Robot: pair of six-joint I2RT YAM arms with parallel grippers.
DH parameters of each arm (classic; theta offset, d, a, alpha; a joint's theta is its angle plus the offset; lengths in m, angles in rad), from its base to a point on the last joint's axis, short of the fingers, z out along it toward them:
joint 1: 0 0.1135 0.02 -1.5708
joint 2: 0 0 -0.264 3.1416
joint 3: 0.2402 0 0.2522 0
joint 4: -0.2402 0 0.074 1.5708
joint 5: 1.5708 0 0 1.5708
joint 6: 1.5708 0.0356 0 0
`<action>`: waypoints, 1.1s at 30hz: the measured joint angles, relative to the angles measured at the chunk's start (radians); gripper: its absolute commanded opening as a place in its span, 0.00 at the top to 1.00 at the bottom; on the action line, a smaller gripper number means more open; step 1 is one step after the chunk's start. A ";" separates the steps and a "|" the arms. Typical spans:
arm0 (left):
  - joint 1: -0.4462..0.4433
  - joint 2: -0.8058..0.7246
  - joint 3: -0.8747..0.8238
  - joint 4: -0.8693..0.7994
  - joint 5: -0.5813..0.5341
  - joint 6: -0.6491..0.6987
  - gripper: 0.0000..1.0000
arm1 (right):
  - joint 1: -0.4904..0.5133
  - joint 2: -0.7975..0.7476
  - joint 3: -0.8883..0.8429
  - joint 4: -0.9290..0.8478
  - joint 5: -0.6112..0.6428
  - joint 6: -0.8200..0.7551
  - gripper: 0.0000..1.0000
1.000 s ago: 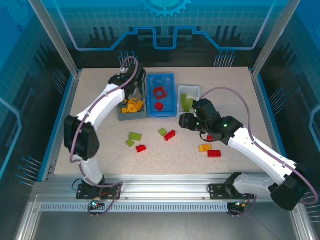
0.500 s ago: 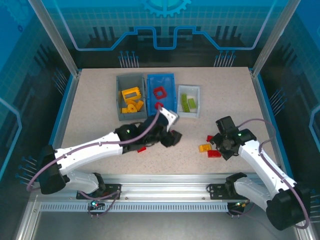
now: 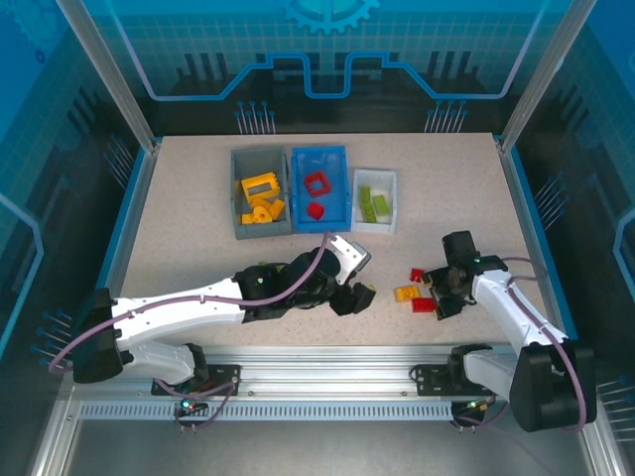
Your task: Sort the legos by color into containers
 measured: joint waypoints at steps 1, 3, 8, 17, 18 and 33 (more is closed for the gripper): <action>0.000 -0.001 0.000 0.003 0.002 0.000 0.38 | -0.014 0.005 -0.012 0.011 -0.008 0.004 0.35; -0.001 -0.001 0.001 0.006 0.010 0.001 0.38 | -0.033 0.016 -0.031 0.029 -0.024 0.009 0.36; -0.005 -0.001 0.003 0.018 0.042 0.001 0.38 | -0.042 0.047 -0.044 0.067 -0.049 0.023 0.40; -0.005 -0.001 0.022 0.025 0.053 0.000 0.39 | -0.046 0.093 -0.080 0.109 -0.071 0.059 0.55; -0.005 -0.001 0.024 0.025 0.053 0.000 0.39 | -0.048 0.096 -0.080 0.104 -0.071 0.062 0.58; 0.068 -0.084 0.191 -0.133 -0.048 -0.029 0.40 | 0.151 -0.113 0.153 -0.018 0.193 -0.120 0.79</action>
